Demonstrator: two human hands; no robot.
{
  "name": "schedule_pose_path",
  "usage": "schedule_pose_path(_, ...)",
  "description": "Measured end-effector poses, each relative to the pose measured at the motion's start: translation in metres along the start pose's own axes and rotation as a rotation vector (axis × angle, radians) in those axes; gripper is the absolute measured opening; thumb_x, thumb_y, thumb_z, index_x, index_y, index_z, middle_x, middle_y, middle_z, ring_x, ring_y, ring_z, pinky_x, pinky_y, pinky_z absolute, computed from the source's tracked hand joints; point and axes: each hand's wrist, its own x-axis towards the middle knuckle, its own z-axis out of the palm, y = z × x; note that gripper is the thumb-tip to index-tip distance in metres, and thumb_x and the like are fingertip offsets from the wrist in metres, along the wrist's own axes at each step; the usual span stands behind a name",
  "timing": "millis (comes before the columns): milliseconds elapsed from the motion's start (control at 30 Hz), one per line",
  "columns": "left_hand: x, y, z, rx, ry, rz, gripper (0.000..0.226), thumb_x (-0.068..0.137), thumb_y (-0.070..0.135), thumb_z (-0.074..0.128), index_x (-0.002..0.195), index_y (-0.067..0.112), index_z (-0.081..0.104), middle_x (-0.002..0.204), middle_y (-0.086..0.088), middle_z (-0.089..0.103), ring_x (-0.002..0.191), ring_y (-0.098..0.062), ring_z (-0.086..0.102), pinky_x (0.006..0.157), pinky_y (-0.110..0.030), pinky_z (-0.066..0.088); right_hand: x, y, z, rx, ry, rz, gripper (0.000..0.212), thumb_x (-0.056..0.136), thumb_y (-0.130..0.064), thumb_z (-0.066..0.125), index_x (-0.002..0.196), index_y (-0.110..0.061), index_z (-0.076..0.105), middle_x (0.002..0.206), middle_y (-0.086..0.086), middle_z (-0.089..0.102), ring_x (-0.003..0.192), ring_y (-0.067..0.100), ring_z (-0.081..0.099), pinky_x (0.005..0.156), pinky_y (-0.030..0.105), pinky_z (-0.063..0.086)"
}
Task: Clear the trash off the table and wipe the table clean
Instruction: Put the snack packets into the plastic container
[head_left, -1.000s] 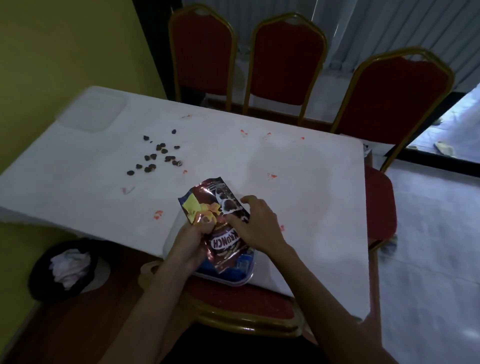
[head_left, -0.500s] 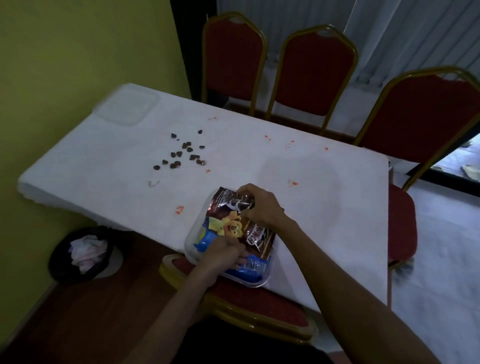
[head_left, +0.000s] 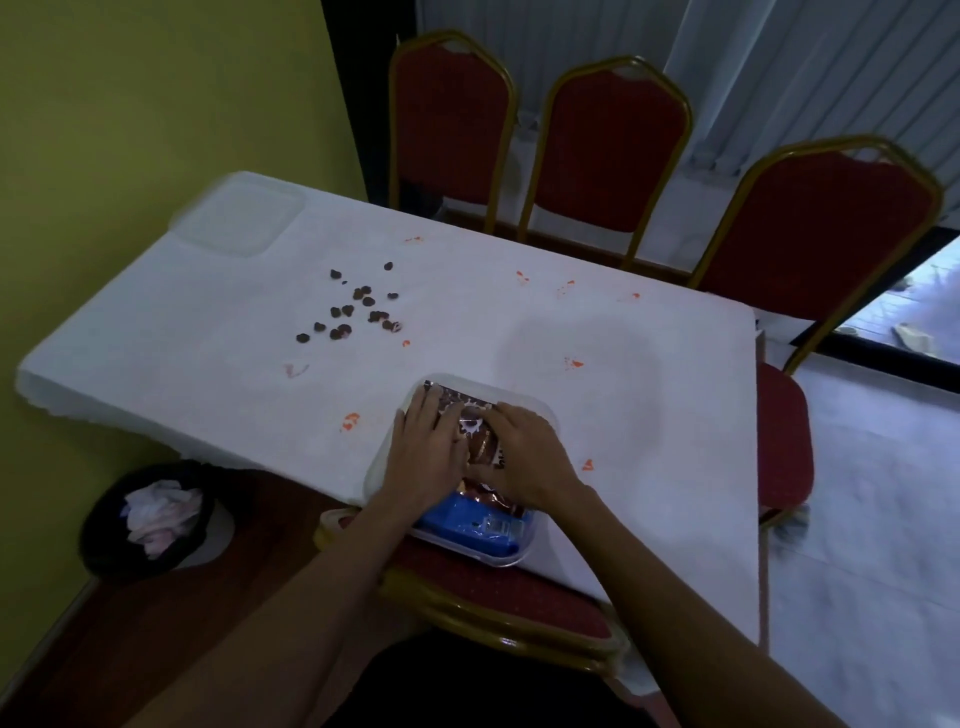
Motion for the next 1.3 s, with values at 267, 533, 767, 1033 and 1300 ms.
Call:
schedule_pose_path(267,-0.003,-0.009,0.016,0.124,-0.061,0.029,0.062,0.098,0.042,0.021,0.139,0.008,0.054,0.154,-0.021,0.038,0.148,-0.038,0.026,0.117,-0.059,0.019,-0.014,0.006,0.005,-0.152,-0.156,0.04,0.103,0.069,-0.074,0.068,0.147,-0.015,0.036,0.151,0.009,0.039,0.135,0.029,0.039,0.115,0.043,0.028)
schedule_pose_path(533,-0.008,-0.008,0.019,0.181,-0.043,0.065,0.057,0.098,0.037,0.029,0.134,0.005,0.058,0.145,-0.024,0.049,0.139,-0.041,0.042,0.112,-0.055,0.033,-0.015,0.002,0.005,-0.206,-0.199,0.049,0.099,0.074,-0.071,0.066,0.149,-0.015,0.033,0.154,0.009,0.036,0.139,0.028,0.035,0.116,0.043,0.027)
schedule_pose_path(767,-0.005,-0.013,0.024,0.123,-0.058,0.055,0.064,0.098,0.042,0.02,0.144,0.007,0.046,0.155,-0.022,0.037,0.147,-0.038,0.027,0.119,-0.048,0.017,-0.011,-0.002,0.004,-0.211,-0.217,0.085,0.1,0.072,-0.068,0.069,0.148,-0.016,0.032,0.152,0.008,0.037,0.137,0.028,0.037,0.114,0.044,0.03)
schedule_pose_path(1033,-0.007,-0.012,0.023,0.092,-0.036,0.064,0.07,0.094,0.043,0.013,0.147,0.009,0.042,0.159,-0.019,0.029,0.151,-0.035,0.018,0.121,-0.045,0.01,-0.015,-0.006,0.004,-0.25,-0.193,0.076,0.094,0.075,-0.064,0.068,0.148,-0.015,0.033,0.151,0.008,0.038,0.137,0.028,0.037,0.112,0.043,0.031)
schedule_pose_path(1300,-0.01,0.003,0.006,-0.074,-0.006,0.021,0.06,0.088,0.028,0.039,0.145,0.007,0.043,0.155,-0.015,0.037,0.15,-0.031,0.022,0.122,-0.04,0.008,-0.012,-0.013,-0.003,-0.049,-0.149,0.116,0.074,0.074,-0.062,0.069,0.131,-0.018,0.053,0.132,0.003,0.057,0.118,0.025,0.054,0.101,0.042,0.045)
